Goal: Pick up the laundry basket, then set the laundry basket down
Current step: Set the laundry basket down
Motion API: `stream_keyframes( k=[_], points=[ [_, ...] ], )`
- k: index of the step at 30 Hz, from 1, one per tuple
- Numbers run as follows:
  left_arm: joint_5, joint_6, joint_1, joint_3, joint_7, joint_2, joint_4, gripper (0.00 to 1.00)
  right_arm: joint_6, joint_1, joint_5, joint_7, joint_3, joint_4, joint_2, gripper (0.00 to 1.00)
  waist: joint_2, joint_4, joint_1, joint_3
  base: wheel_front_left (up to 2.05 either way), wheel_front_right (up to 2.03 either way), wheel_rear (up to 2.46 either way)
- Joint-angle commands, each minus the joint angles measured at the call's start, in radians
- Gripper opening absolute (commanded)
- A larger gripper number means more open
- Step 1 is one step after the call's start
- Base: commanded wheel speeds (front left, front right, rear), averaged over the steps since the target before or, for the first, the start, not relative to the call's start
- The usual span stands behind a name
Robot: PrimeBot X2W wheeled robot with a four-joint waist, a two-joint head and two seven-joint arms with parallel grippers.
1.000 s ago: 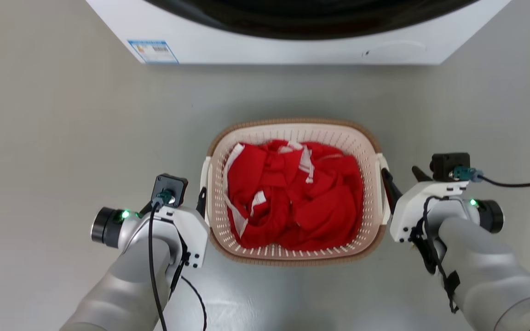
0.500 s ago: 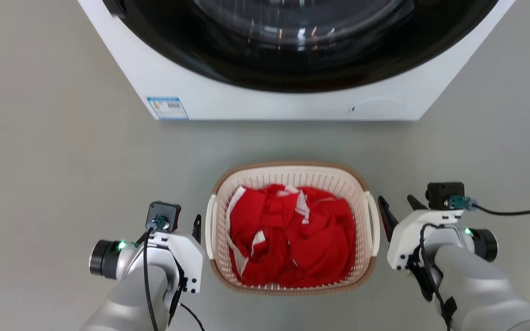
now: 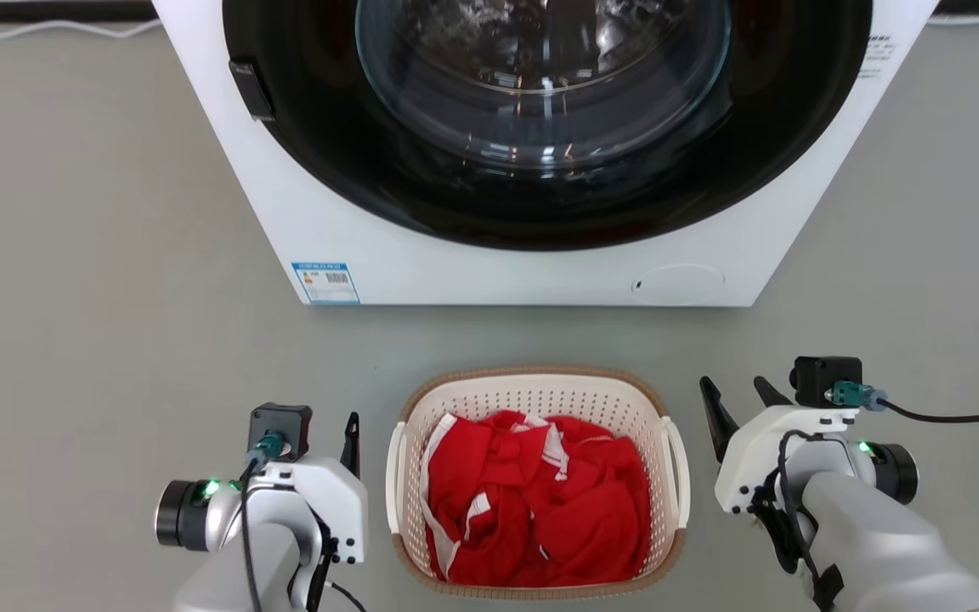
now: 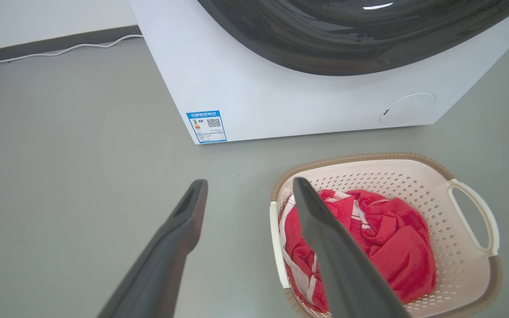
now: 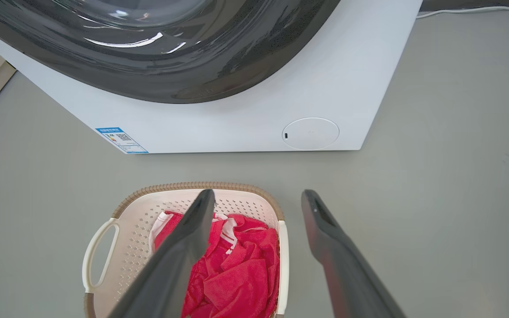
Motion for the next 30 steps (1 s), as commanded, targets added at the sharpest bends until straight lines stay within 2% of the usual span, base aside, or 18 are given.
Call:
stream_keyframes(
  k=[1,6,11,19,25,30],
  points=[
    [0.024,0.014,0.005,0.042,-0.012,0.03,-0.029,1.0,0.002,0.013,-0.016,-0.021,-0.007,-0.014,0.006,1.0,-0.0001,-0.003,0.0,-0.014,0.0,0.0,0.0],
    [0.129,0.033,0.086,0.192,-0.012,0.059,-0.157,1.0,0.002,0.012,-0.113,-0.021,-0.11,-0.039,0.006,1.0,-0.0001,-0.009,0.0,-0.037,0.0,0.0,0.0],
    [0.242,0.035,0.165,0.31,-0.012,0.073,-0.253,1.0,0.002,0.047,-0.256,-0.021,-0.257,-0.112,-0.011,1.0,-0.0001,-0.016,0.0,-0.058,0.0,0.0,0.0],
    [0.395,0.02,0.266,0.479,-0.012,0.059,-0.406,1.0,0.002,0.187,-0.534,-0.021,-0.512,-0.314,-0.031,1.0,-0.0001,-0.016,0.0,-0.086,0.0,0.0,0.0],
    [0.5,0.006,0.354,0.618,-0.012,0.036,-0.523,1.0,0.002,0.326,-0.717,-0.021,-0.686,-0.501,-0.014,1.0,-0.0001,-0.019,0.0,-0.111,0.0,0.0,0.0],
    [0.553,-0.004,0.431,0.706,-0.012,0.015,-0.599,1.0,0.002,0.402,-0.791,-0.021,-0.742,-0.61,-0.003,1.0,-0.0001,-0.021,0.0,-0.127,0.0,0.0,0.0]
  ],
)
